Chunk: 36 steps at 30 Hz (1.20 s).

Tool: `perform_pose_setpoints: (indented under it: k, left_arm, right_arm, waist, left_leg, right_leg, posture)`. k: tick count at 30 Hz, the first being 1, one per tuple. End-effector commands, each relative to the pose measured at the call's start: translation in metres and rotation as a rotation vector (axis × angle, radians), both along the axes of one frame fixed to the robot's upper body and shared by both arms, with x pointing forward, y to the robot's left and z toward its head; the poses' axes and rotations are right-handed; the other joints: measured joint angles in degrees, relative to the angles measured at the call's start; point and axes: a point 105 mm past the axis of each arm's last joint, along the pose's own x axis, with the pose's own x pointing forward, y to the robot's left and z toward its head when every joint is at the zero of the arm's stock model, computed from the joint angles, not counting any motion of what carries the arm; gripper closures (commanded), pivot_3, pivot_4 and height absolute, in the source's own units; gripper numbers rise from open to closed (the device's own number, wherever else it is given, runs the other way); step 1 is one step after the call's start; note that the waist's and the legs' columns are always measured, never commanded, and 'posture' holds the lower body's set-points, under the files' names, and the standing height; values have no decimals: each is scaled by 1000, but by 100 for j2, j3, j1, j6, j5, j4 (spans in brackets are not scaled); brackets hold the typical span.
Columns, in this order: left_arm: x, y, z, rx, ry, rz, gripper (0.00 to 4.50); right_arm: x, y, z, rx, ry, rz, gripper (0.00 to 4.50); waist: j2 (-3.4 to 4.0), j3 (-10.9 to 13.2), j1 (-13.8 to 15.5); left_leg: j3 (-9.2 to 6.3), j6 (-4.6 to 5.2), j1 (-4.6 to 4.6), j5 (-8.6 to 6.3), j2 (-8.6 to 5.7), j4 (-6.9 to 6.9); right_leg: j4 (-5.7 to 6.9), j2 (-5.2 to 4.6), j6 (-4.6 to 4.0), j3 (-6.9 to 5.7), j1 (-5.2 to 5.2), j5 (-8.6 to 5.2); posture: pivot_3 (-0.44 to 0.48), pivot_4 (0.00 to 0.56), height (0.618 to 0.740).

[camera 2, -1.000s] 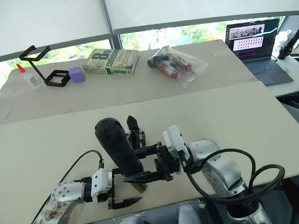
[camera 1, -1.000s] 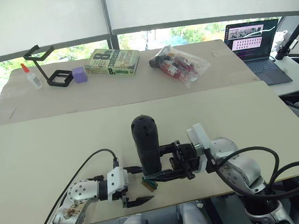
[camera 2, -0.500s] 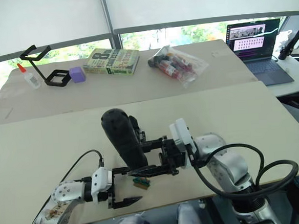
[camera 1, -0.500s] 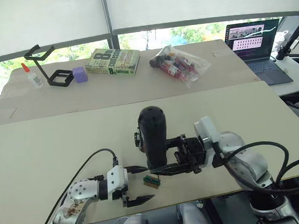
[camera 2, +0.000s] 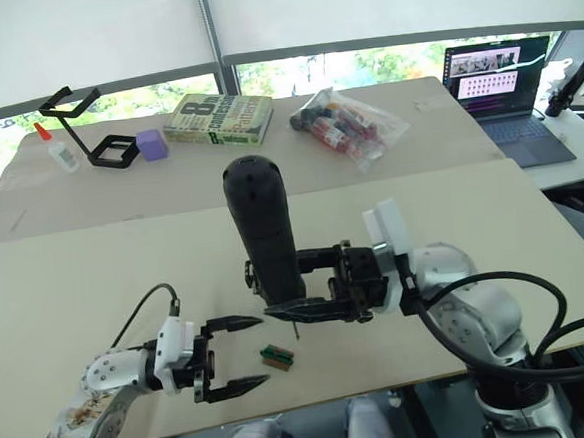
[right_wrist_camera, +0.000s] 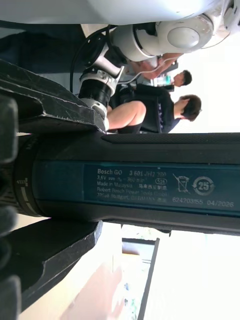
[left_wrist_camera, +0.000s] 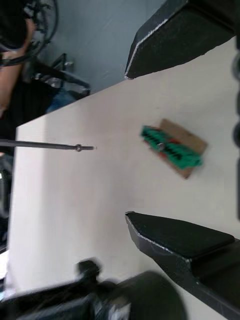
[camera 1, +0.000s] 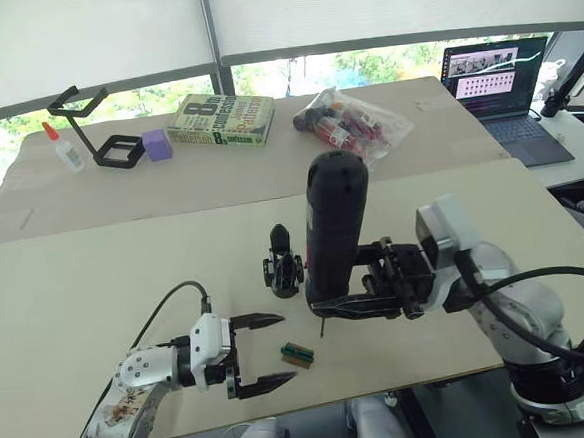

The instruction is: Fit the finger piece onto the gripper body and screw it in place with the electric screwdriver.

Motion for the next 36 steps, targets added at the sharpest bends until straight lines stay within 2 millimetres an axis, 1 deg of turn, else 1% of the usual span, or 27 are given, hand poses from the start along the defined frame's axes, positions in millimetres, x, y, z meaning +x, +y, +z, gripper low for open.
perform_pose_setpoints:
  k: [1, 7, 10, 12, 15, 17, 19, 24, 28, 33, 36]
  left_arm:
    - [1, -1, 36, -101, -51, 6, 0]
    - [0, -8, 69, -148, -135, -21, 0]
    - [7, -11, 86, -208, -151, 4, 0]
    - [13, -11, 94, -248, -153, 33, 0]
    - [19, -10, 101, -274, -158, 56, 0]
    - [24, -8, 108, -300, -166, 82, 0]
    - [27, -5, 111, -304, -170, 99, 0]
    - [33, 14, 105, -245, -174, 171, 0]
    - [37, 34, 95, -203, -166, 255, 0]
    - [37, 62, 73, -131, -157, 358, 0]
    - [34, 69, 63, -111, -140, 382, 0]
  right_arm:
    - [-8, -8, 28, 56, -88, -8, 2565]
    - [-2, -26, 57, 97, -109, -89, 2565]
    - [4, -32, 70, 114, -121, -119, 2565]
    - [8, -33, 77, 124, -127, -129, 2565]
    - [12, -33, 86, 143, -135, -134, 2565]
    - [16, -30, 94, 169, -135, -129, 2565]
    - [20, -28, 99, 185, -132, -124, 2565]
    - [30, -17, 108, 220, -126, -109, 2565]
    - [36, -7, 109, 222, -132, -89, 2565]
    - [47, 6, 108, 220, -142, -71, 2565]
    - [49, 11, 107, 223, -143, -53, 2565]
  waist:
    - [0, 0, -1]
    - [-2, 2, 3]
    - [-3, 2, 3]
    - [-3, 2, 2]
    - [-3, 2, -7]
    - [-4, 3, -10]
    - [-4, 3, -8]
    - [-3, 3, -16]
    - [-3, 3, -17]
    - [-2, 3, -18]
    - [-3, 3, -19]
  left_leg:
    - [0, 0, 0, 0, 0, 0]
    - [0, 0, -1, 0, -1, 1]
    - [1, 0, -4, 0, -2, 0]
    - [1, 1, -4, 0, -2, 2]
    - [2, 0, -3, 1, 0, 2]
    - [3, 0, -4, 1, 0, 1]
    - [5, 0, -7, 1, -1, 3]
    - [5, -1, -7, 1, 1, 1]
    - [5, -1, -13, 1, 0, -1]
    - [5, -2, -21, 1, -1, -1]
    - [7, -2, -29, 1, -2, -1]
  right_leg:
    - [0, 0, 0, 0, 0, 0]
    - [0, 0, 0, 0, 1, 0]
    - [-2, 0, 0, 0, 0, 0]
    - [-1, 0, 0, 1, 1, 0]
    - [0, 4, -1, 1, 1, 1]
    - [0, 4, -1, 2, -1, 1]
    - [0, 2, -1, 3, -3, 1]
    - [-1, 5, -1, 3, -5, 1]
    - [0, 6, -1, 3, -13, 1]
    - [0, 5, -1, 1, -22, 1]
    - [1, 5, -1, 0, -33, 2]
  posture:
    - [0, 150, 740]
    - [0, 150, 740]
    - [0, 150, 740]
    - [0, 150, 740]
    - [0, 150, 740]
    - [0, 150, 740]
    - [0, 150, 740]
    - [0, 150, 740]
    - [0, 150, 740]
    - [0, 150, 740]
    - [0, 150, 740]
